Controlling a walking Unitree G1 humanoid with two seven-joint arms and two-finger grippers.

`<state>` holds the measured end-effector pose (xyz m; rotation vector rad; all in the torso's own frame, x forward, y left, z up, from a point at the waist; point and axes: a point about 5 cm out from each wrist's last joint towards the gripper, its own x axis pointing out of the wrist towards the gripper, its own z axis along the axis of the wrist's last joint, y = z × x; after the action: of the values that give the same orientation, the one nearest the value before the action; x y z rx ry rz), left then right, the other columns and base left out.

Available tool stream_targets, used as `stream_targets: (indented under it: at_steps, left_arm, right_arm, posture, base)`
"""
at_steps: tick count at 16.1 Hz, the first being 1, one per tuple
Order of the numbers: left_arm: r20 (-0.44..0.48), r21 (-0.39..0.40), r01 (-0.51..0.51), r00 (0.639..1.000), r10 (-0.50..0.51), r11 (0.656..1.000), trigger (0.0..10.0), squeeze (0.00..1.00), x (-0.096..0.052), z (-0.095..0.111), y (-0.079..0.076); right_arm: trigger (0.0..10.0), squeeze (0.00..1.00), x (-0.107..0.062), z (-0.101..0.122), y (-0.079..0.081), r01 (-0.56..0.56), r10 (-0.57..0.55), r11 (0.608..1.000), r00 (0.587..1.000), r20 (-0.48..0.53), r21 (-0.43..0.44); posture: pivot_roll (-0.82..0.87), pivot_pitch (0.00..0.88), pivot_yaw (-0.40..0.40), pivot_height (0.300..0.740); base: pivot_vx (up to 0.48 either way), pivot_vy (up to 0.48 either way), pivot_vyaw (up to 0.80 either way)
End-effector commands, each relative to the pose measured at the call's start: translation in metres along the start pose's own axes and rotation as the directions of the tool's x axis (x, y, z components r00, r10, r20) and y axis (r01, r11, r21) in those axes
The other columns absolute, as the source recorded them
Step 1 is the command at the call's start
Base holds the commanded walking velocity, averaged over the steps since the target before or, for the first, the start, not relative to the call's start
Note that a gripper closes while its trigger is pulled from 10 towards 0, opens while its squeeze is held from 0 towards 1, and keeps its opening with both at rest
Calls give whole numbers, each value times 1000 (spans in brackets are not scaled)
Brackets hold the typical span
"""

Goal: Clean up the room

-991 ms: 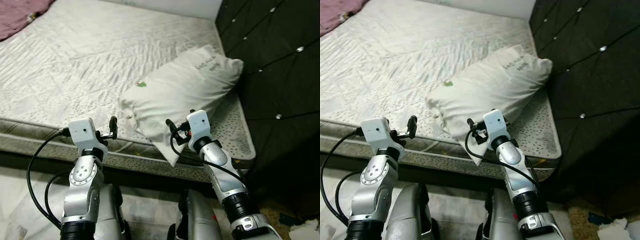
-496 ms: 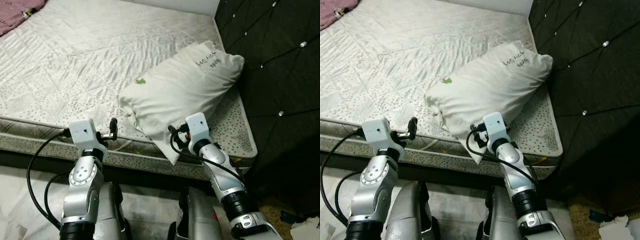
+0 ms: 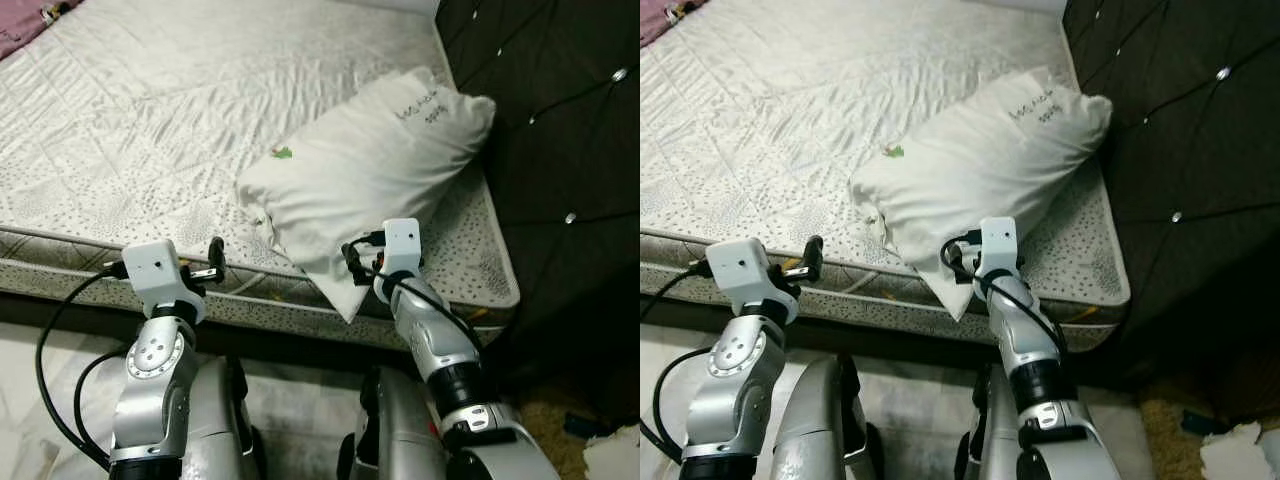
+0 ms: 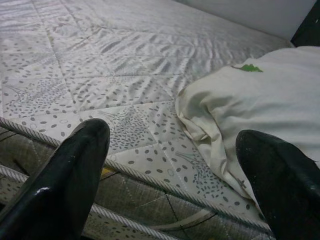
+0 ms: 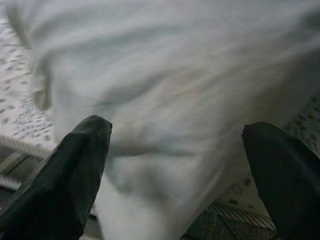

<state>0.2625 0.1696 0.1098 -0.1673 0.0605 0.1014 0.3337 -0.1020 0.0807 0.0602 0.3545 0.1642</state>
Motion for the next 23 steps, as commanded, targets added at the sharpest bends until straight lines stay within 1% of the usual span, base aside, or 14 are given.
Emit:
stream_targets:
  at_steps: [1,2,3,5,7,8,9,10,13,16,20,21,22,23]
  left_arm:
    - [-4,4,-10,1000,10,1000,10000,0,-5,3,0]
    - [-6,4,-11,1000,11,1000,10000,0,-7,3,0]
    - [-15,7,-15,1000,15,1000,10000,0,-14,4,0]
    - [-39,8,-17,999,17,1000,10000,0,-18,2,-1]
    - [-51,7,-16,999,16,1000,10000,0,-23,2,-2]
    - [-58,5,-17,998,17,1000,10000,0,-24,3,-3]
    - [-61,4,-18,998,18,1000,10000,0,-25,4,-3]
    - [-65,3,-18,998,18,1000,10000,0,-25,4,-4]
    - [-74,0,-17,997,17,1000,10000,0,-23,5,-7]
    - [-68,1,-23,997,23,1000,10000,0,-20,6,-5]
    - [-47,2,-26,999,26,1000,10000,0,-9,10,-6]
    - [-43,1,-21,999,21,1000,10000,0,-6,11,-8]
    - [-42,-1,-19,999,19,1000,10000,0,-5,11,-9]
    - [-39,-4,-16,999,16,1000,10000,0,-4,11,-10]
  right_arm:
    - [10000,0,3,2,-8,59,-59,998,998,-18,21]
    - [10000,0,3,2,-9,73,-73,997,997,-24,21]
    - [10000,0,5,5,-17,133,-132,990,991,-28,36]
    - [10000,0,9,9,-26,199,-198,980,980,-36,28]
    - [10000,0,10,6,-30,238,-236,971,969,-76,31]
    - [10000,0,10,0,-25,230,-218,969,968,-126,89]
    - [7333,0,10,-1,-20,217,-201,969,970,-133,114]
    - [0,0,10,-2,-14,200,-185,972,975,-124,125]
    - [0,0,13,2,0,142,-126,971,987,-96,192]
    - [0,0,18,11,2,116,-105,972,992,-65,203]
    - [0,0,24,29,-10,135,-133,970,991,-23,204]
    - [0,0,25,34,-18,155,-156,967,988,-9,205]
    - [0,0,25,36,-20,161,-163,966,987,-5,204]
    - [0,0,25,39,-27,172,-177,964,984,5,202]
  posture:
    - [129,167,-66,568]
    - [132,175,-66,568]
    - [136,200,-61,568]
    - [139,220,-57,568]
    - [141,239,-55,568]
    - [141,241,-55,568]
    - [139,244,-55,568]
    - [138,244,-56,568]
    - [150,239,-60,568]
    - [157,222,-65,568]
    - [148,188,-67,568]
    - [141,175,-67,568]
    - [140,173,-67,568]
    - [136,164,-68,568]
  base:
    - [0,0,0]
    - [0,0,0]
    - [0,0,0]
    - [0,0,0]
    - [0,0,0]
    - [0,0,0]
    - [0,0,0]
    - [0,0,0]
    - [0,0,0]
    - [0,0,0]
    - [0,0,0]
    - [0,0,0]
    - [0,0,0]
    - [0,0,0]
